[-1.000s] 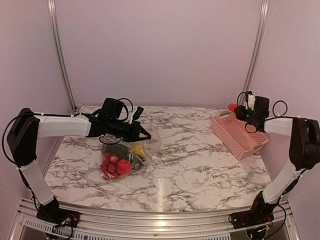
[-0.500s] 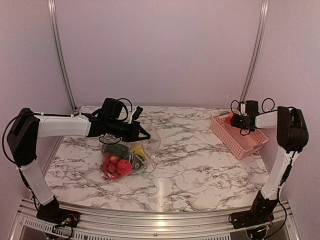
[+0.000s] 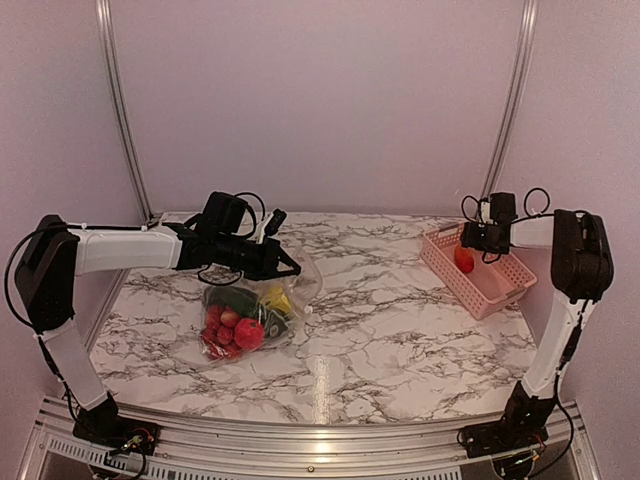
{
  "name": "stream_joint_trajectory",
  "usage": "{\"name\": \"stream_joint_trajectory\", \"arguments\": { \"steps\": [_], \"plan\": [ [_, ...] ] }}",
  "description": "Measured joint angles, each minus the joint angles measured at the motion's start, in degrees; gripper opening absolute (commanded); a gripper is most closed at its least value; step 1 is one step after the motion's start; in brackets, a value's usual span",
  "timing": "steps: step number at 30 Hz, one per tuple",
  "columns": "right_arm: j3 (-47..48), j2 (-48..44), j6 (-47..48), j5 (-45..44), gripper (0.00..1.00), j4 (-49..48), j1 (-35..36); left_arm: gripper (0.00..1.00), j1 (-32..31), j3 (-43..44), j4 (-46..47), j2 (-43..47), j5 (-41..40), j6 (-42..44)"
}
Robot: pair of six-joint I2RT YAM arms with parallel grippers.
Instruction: Open the zip-top bag and remove the fake food
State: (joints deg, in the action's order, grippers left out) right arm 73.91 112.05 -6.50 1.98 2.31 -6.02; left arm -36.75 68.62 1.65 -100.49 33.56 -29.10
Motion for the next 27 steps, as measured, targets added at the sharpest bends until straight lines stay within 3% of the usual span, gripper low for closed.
{"name": "stream_joint_trajectory", "arguments": {
  "steps": [11,23,27],
  "plan": [
    [-3.3,-14.4,2.2,7.0,0.63,-1.6,3.7,0.00,0.0,0.0,-0.3,0.0,0.5,1.1],
    [-18.7,-23.7,5.1,26.1,0.52,-15.8,20.4,0.00,-3.2,0.0,-0.4,0.1,4.9,2.0],
    [-20.7,-24.1,7.4,30.6,0.40,-18.7,29.2,0.00,-4.7,0.0,-2.1,0.6,5.2,3.3]
  ]
}}
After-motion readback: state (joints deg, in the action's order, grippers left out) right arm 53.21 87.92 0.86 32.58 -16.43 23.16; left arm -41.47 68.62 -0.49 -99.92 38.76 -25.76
